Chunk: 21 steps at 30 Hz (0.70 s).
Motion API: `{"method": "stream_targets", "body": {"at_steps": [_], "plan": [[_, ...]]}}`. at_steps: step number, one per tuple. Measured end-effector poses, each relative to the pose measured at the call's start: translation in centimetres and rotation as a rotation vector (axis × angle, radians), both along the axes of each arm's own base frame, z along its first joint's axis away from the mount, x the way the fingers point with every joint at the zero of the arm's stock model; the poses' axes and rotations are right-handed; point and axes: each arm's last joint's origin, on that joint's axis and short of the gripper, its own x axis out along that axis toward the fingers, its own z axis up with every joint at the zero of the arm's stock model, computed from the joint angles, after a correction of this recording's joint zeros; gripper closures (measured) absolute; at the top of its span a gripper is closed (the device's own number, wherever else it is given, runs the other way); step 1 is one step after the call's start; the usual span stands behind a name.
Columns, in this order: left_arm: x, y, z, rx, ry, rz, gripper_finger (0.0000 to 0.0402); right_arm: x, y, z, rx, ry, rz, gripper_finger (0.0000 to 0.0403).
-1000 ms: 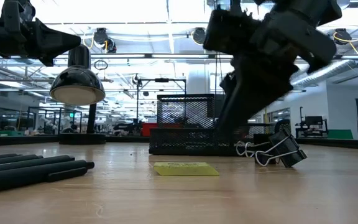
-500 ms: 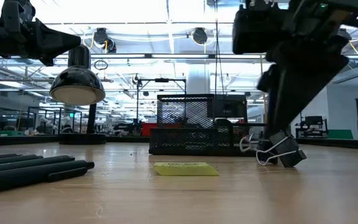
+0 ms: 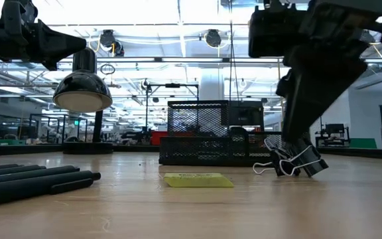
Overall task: Pick and place office supplies into organizer
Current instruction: Put the black binder clip into the black desk organizer
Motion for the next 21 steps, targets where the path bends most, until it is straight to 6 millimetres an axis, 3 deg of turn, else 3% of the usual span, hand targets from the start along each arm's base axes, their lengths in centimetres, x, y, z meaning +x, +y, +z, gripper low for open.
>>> {"method": "stream_targets", "body": {"at_steps": [9,21], "plan": [[0.0,0.0,0.0,0.000,0.000,0.000,0.0355,1.4,-0.2,0.1,-0.010,-0.112,0.080,0.0272],[0.0,0.0,0.0,0.001,0.001,0.000,0.0355,1.5,0.1,-1.2,-0.020,-0.070,0.188,0.0273]]}}
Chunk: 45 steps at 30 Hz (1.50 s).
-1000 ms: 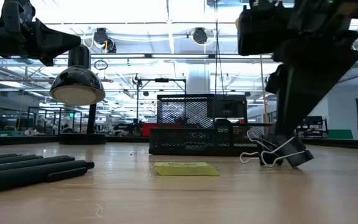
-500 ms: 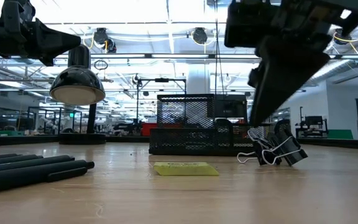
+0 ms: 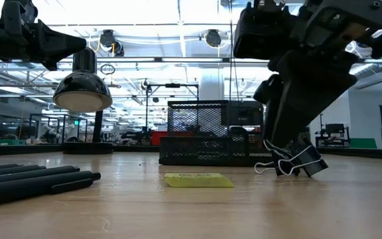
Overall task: Pick and place office supplies into organizer
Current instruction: Put the black binder clip into the black desk organizer
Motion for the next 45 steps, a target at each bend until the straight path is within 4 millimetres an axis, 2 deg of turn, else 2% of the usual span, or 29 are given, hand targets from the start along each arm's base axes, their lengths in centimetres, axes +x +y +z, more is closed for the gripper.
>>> {"method": "stream_targets", "body": {"at_steps": [6,9,18,28,35,40,45], "plan": [[0.0,0.0,0.0,0.000,0.000,0.000,0.0355,0.0,0.0,0.0,-0.010,0.000,0.018,0.0275],[0.0,0.0,0.0,0.000,0.000,0.000,0.0355,0.0,0.0,0.0,-0.009,-0.001,0.017,0.0288],[0.0,0.0,0.0,0.000,0.001,0.000,0.0355,0.1,-0.2,0.0,-0.016,-0.002,0.023,0.0395],[0.0,0.0,0.0,0.000,0.000,0.000,0.0355,0.5,-0.6,0.2,-0.019,-0.040,0.034,0.0400],[0.0,0.0,0.0,0.000,0.000,0.000,0.0355,2.1,-0.7,1.8,-0.028,-0.223,0.092,0.0402],[0.0,0.0,0.0,0.001,0.001,0.000,0.0355,3.7,-0.9,4.4,-0.222,-0.357,0.097,0.0402],[0.0,0.0,0.0,0.001,0.000,0.000,0.0355,4.6,-2.8,5.2,-0.375,-0.389,0.044,0.0402]]}}
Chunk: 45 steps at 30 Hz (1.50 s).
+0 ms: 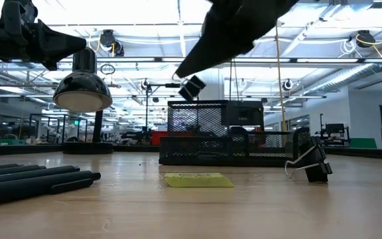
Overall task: Pick and place office supplies into organizer
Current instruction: Put the black binder clip into the black desk organizer
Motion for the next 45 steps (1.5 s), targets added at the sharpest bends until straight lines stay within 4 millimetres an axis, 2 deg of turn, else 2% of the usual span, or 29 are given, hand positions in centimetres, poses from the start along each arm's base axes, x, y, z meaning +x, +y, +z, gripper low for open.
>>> {"method": "stream_targets", "body": {"at_steps": [4,7,19,26,45], "plan": [[0.0,0.0,0.0,0.005,0.001,0.001,0.0355,0.7,-1.7,-0.7,-0.018,0.011,-0.062,0.0402],[0.0,0.0,0.0,0.007,0.002,0.002,0.0355,1.1,-2.2,-1.8,-0.039,0.047,-0.074,0.0403],[0.0,0.0,0.0,0.008,0.001,0.002,0.0355,1.4,-3.0,-3.0,-0.054,0.090,-0.090,0.0403],[0.0,0.0,0.0,0.007,0.001,0.001,0.0355,1.8,-3.2,-4.8,-0.067,0.131,-0.098,0.0403],[0.0,0.0,0.0,0.006,0.001,0.001,0.0355,1.5,-4.0,-5.4,-0.033,0.184,-0.143,0.0403]]}}
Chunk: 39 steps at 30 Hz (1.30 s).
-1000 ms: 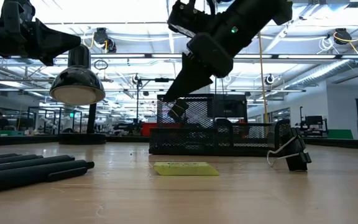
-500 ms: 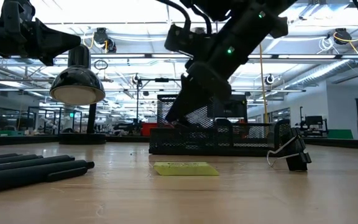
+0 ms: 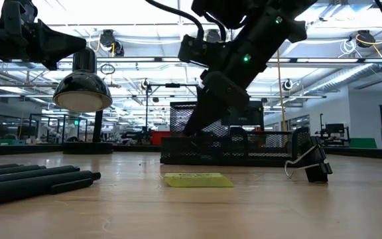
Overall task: Pick and place office supplies into organizer
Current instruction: Put the black binder clip into the black desk organizer, then put the binder clip into the black desk organizer
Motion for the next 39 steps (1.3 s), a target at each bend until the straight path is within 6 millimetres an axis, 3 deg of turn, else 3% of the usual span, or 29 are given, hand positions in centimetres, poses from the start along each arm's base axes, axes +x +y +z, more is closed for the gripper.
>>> {"method": "stream_targets", "body": {"at_steps": [9,22,31,35,39], "plan": [[0.0,0.0,0.0,0.000,0.000,0.000,0.0355,0.0,-0.2,0.0,0.021,0.002,-0.007,0.0397],[0.0,0.0,0.0,0.000,0.000,0.000,0.0355,0.0,-0.4,0.3,0.042,-0.015,-0.041,0.0316],[0.0,0.0,0.0,0.000,0.001,0.000,0.0355,-1.0,0.1,5.1,0.053,-0.148,0.003,0.0295],[0.0,0.0,0.0,0.000,0.002,0.000,0.0355,-2.1,1.8,7.0,0.091,-0.149,0.189,0.0290],[0.0,0.0,0.0,0.000,0.001,0.000,0.0355,-2.8,4.1,7.2,0.179,-0.119,0.394,0.0289]]}}
